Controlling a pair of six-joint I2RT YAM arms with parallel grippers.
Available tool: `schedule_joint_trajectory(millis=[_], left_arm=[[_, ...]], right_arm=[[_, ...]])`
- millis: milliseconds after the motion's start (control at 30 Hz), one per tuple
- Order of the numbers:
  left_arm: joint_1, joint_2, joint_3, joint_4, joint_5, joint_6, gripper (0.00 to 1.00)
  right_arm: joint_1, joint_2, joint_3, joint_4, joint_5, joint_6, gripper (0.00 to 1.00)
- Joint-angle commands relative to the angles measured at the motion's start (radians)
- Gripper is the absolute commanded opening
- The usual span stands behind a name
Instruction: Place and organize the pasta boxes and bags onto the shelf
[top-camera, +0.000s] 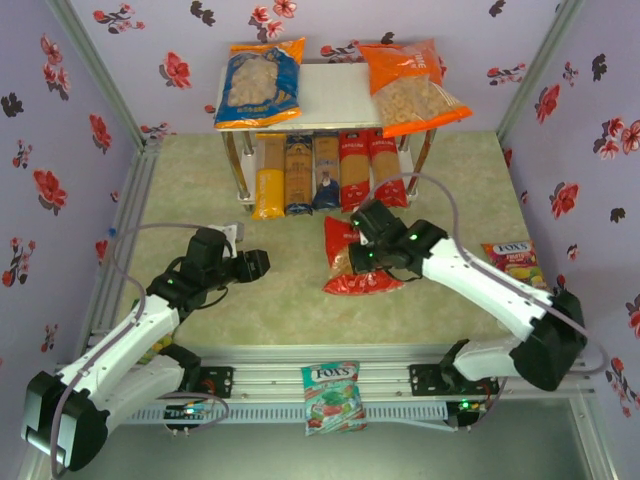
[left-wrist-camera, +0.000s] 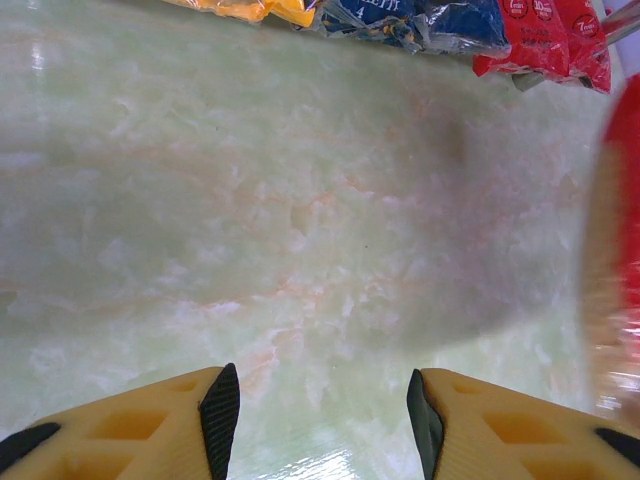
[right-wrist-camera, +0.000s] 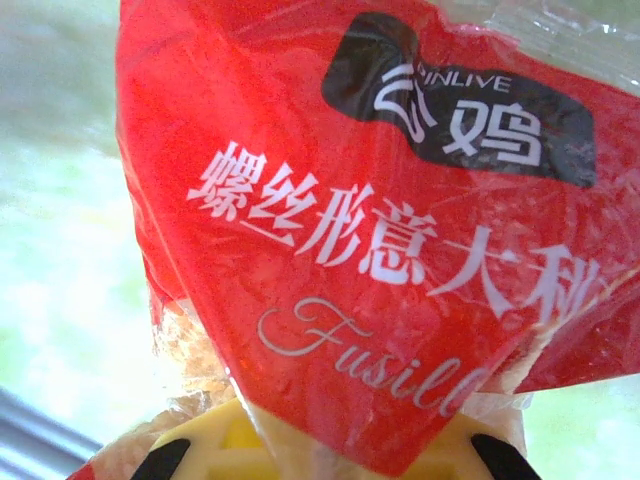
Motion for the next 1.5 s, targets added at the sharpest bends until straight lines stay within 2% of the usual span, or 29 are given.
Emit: schedule_joint_trajectory(millis=[0, 233, 333, 433, 533, 967, 1100, 1267, 1467], left_arm=[[0.009, 0.008, -0.008, 0.019, 0.015, 0.014, 0.51], [0.009, 0.024, 0.01, 0.029, 0.022, 0.014, 0.51], [0.009, 0.035, 0.019, 0.026, 0.028, 0.014, 0.5], [0.009, 0.039, 0.027, 0.017, 0.03, 0.017, 0.49], [0.007, 0.034, 0.035, -0.005, 0.025, 0.028, 0.47], [0.001, 0.002, 0.052, -0.088, -0.06, 0.066, 0.46], [0.003, -0.008, 0.055, -0.101, -0.071, 0.072, 0.46], [0.002, 0.003, 0.064, -0.099, -0.074, 0.077, 0.46], [0.003, 0.026, 0.082, -0.099, -0.074, 0.083, 0.46]], right_arm=[[0.019, -0.108, 0.16, -0.004, -0.034, -0.043, 0.0], [0.046, -0.107, 0.489, -0.014, -0.11, -0.131, 0.0], [0.047, -0.072, 0.611, 0.026, -0.079, -0.173, 0.0], [0.046, -0.018, 0.709, 0.086, 0.003, -0.238, 0.0], [0.042, 0.08, 0.834, 0.125, 0.093, -0.333, 0.0], [-0.135, 0.558, 1.407, 0.149, 0.155, -0.486, 0.0], [-0.174, 0.628, 1.472, 0.175, 0.134, -0.498, 0.0], [-0.213, 0.67, 1.473, 0.205, 0.133, -0.518, 0.0], [-0.243, 0.729, 1.471, 0.242, 0.065, -0.584, 0.0]])
